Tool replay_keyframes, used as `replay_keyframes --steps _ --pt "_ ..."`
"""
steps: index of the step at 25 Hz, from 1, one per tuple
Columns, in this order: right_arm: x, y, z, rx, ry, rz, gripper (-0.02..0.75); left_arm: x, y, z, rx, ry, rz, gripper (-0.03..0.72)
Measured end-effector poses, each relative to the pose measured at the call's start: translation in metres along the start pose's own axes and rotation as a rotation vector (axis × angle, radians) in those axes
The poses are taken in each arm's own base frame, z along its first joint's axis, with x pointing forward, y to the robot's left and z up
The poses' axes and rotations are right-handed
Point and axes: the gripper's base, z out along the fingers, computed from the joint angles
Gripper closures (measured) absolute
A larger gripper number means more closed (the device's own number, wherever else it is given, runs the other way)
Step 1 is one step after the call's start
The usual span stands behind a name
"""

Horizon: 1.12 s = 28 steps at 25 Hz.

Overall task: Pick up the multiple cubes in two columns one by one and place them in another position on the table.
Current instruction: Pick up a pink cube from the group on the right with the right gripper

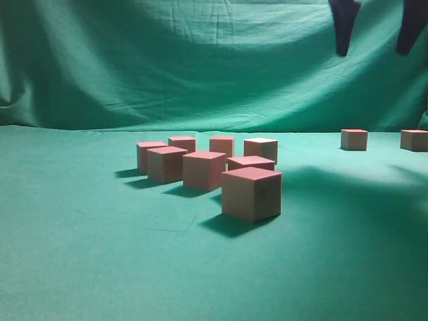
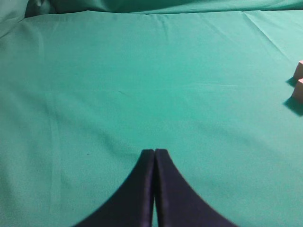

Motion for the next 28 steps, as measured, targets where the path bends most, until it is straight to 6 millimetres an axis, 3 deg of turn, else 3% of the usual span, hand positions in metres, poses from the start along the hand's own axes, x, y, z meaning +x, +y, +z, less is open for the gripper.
replay_keyframes --steps 7,11,16,17,28 --pt "-0.026 0.008 0.081 0.004 0.05 -0.032 0.135 0.0 0.0 0.0 0.0 0.0 0.0 0.688" --pt "-0.028 0.0 0.108 0.011 0.072 -0.017 0.135 0.0 0.0 0.0 0.0 0.0 0.0 0.688" --pt "-0.031 -0.013 0.116 -0.011 0.056 0.026 0.135 0.0 0.0 0.0 0.0 0.0 0.0 0.688" --pt "-0.032 -0.015 0.115 -0.017 0.049 0.029 0.176 0.0 0.0 0.0 0.0 0.0 0.0 0.688" --pt "-0.034 -0.013 0.132 -0.041 0.008 0.003 0.188 0.0 0.0 0.0 0.0 0.0 0.0 0.688"
